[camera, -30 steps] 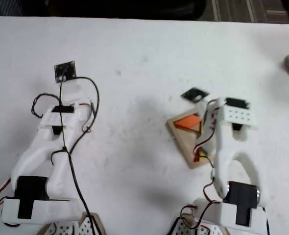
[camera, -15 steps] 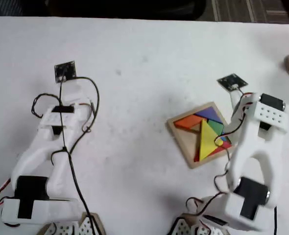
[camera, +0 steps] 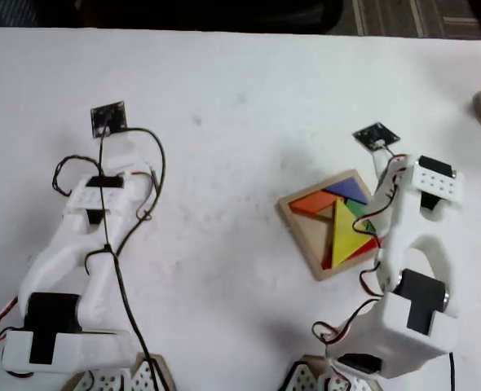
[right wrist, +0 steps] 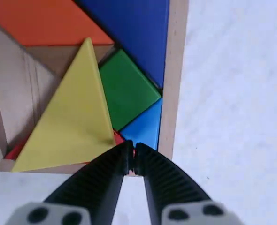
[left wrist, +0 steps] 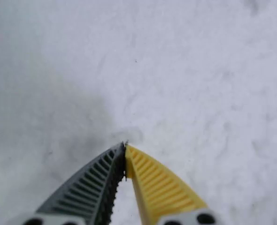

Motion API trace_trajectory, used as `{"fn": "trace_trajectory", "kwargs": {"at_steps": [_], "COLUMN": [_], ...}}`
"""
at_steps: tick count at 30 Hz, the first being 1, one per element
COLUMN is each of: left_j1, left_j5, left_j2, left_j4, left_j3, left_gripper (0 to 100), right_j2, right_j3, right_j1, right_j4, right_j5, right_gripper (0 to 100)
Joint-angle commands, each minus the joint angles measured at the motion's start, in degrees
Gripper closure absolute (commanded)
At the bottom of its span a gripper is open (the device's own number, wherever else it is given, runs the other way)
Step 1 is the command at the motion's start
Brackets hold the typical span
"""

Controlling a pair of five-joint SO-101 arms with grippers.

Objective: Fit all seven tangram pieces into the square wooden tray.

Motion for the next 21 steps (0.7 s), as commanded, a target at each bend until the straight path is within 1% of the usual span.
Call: {"fn": "trace_trajectory", "kwargs": {"at_steps": [1,8,18,21], "left_j1": [0.7,0.7,0.7,0.7], "left_j5": [-0.5,-0.5,-0.5,-0.5], "left_j2": [-2.7,-2.7,-2.7,-2.7], "left_j4": [0.3,0.3,0.3,0.3], "left_j3": [-0.4,-0.4,-0.4,-0.5], "left_gripper": [98,98,98,98], "right_j2": [0.2,1.3,1.0,0.9], "right_j3": [-0.7,-0.8,-0.8,-0.8], "right_j1": [-2.9,-8.0,-11.6,-12.6], "right_j4": [-2.2,-2.3,-1.8,-1.5], "right_j5": [-2.5,-2.9,-3.1,-6.0], "right_gripper": [97.6,97.6,97.6,97.6]}}
